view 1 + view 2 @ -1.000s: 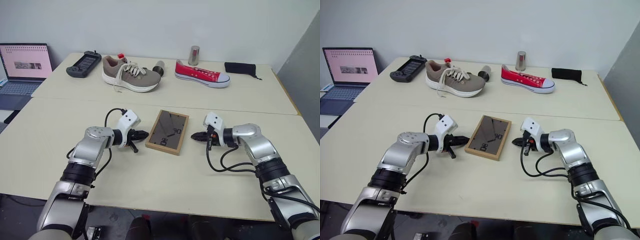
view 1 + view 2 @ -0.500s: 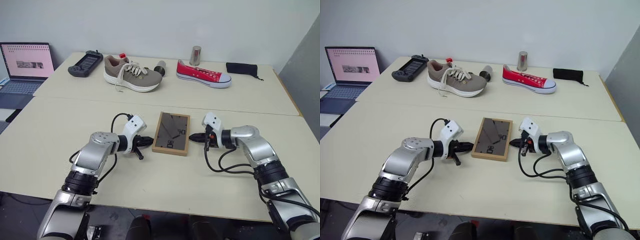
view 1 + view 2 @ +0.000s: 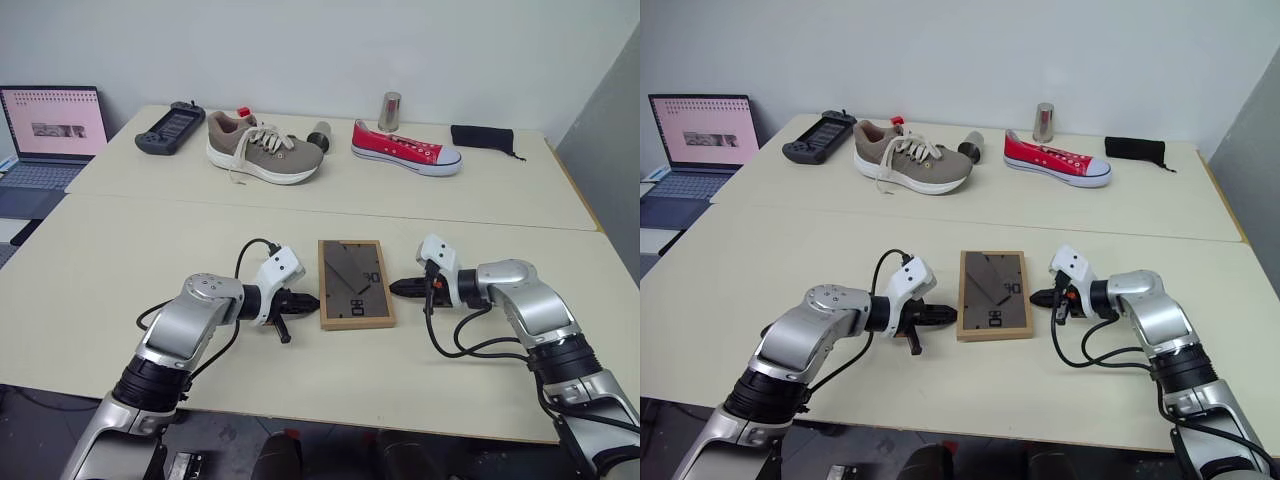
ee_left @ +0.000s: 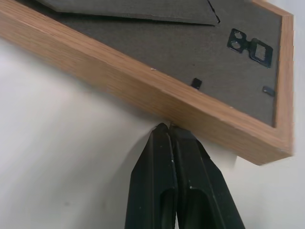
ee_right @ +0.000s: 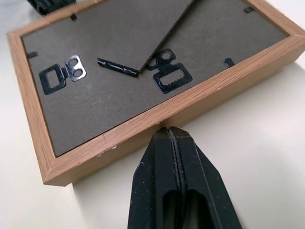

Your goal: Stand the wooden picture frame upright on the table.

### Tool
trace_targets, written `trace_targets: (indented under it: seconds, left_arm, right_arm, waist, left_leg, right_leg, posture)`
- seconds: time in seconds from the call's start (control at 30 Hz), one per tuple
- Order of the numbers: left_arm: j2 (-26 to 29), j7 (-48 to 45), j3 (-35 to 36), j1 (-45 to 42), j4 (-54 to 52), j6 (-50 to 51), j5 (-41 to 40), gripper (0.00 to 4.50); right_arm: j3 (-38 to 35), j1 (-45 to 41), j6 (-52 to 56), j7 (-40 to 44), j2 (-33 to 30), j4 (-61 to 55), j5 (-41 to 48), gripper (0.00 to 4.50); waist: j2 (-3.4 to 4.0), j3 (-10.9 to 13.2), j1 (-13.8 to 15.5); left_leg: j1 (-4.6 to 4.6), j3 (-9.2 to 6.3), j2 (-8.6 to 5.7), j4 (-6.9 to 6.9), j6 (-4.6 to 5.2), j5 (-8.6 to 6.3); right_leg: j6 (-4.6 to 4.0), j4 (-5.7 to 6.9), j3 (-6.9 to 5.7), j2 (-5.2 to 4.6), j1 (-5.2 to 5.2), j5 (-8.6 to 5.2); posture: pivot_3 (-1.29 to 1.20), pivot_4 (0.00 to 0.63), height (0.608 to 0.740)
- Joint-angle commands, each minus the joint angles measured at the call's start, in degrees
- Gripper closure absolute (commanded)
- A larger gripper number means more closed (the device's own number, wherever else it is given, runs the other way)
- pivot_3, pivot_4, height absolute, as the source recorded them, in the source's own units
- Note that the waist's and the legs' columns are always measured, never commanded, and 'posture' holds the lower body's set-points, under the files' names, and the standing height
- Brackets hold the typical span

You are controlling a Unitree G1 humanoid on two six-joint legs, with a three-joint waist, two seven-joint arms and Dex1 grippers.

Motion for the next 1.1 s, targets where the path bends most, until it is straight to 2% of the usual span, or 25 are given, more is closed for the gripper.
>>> trace_targets:
  seconds: [0.03,0.27,0.7,0.83,1.0,1.1]
  left_arm:
    - [-0.25,-0.99,-1.02,-0.22,-5.27,-0.36,-2.6,4.44]
    - [3.15,-2.49,-3.61,1.35,-7.17,0.27,-3.41,4.44]
    - [14.2,-4.72,-0.3,2.8,-0.11,-4.75,-1.95,4.44]
    - [14.23,-3.92,-0.1,2.1,1.37,-5.5,-1.77,4.44]
    - [8.16,0.45,-0.24,-2.73,4.25,-6.24,-1.62,4.44]
    - [6.7,0.46,-1.43,-4.39,4.97,-6.33,-1.08,4.44]
  right_arm:
    - [0.22,0.8,0.39,2.35,-0.11,-5.3,3.51,4.5]
    - [-0.18,1.56,2.19,1.62,-0.63,-7.34,5.26,4.5]
    - [0.05,1.38,2.16,0.78,-1.49,-6.37,5.42,4.5]
    - [0.2,1.07,2.04,0.61,-1.32,-5.9,5.39,4.5]
    - [1.42,0.77,2.19,2.12,-0.89,-6.09,5.99,4.5]
    - [2.03,1.34,2.83,3.52,-1.43,-7.61,6.58,4.5]
  waist:
    - [0.0,0.0,0.0]
    - [0.0,0.0,-0.08]
    - [0.0,0.0,-0.21]
    - [0.0,0.0,-0.11]
    - [0.0,0.0,-0.04]
    - [0.0,0.0,0.02]
  left_leg:
    - [0.0,0.0,0.0,0.0,0.0,0.0]
    - [0.0,-0.01,0.0,0.0,0.01,0.0]
    - [0.01,-0.03,0.06,-0.01,0.02,-0.01]
    - [0.01,-0.02,0.05,-0.01,0.02,-0.01]
    - [0.01,-0.03,0.04,0.02,0.02,0.0]
    - [-0.03,-0.03,0.04,0.01,0.02,0.0]
  right_leg:
    - [0.0,-0.01,0.01,0.0,0.0,0.0]
    - [0.0,-0.01,0.02,0.02,0.0,0.0]
    - [-0.02,-0.01,0.04,0.11,-0.04,-0.02]
    - [-0.02,-0.01,0.05,0.11,-0.04,-0.02]
    - [-0.02,0.01,0.04,0.11,-0.03,-0.02]
    - [-0.02,-0.03,0.03,0.11,-0.03,-0.02]
  posture:
    - [0.0,0.15,0.74]
    - [0.0,0.15,0.74]
    - [0.0,0.15,0.74]
    - [0.0,0.15,0.74]
    - [0.0,0.15,0.74]
    - [0.0,0.15,0.74]
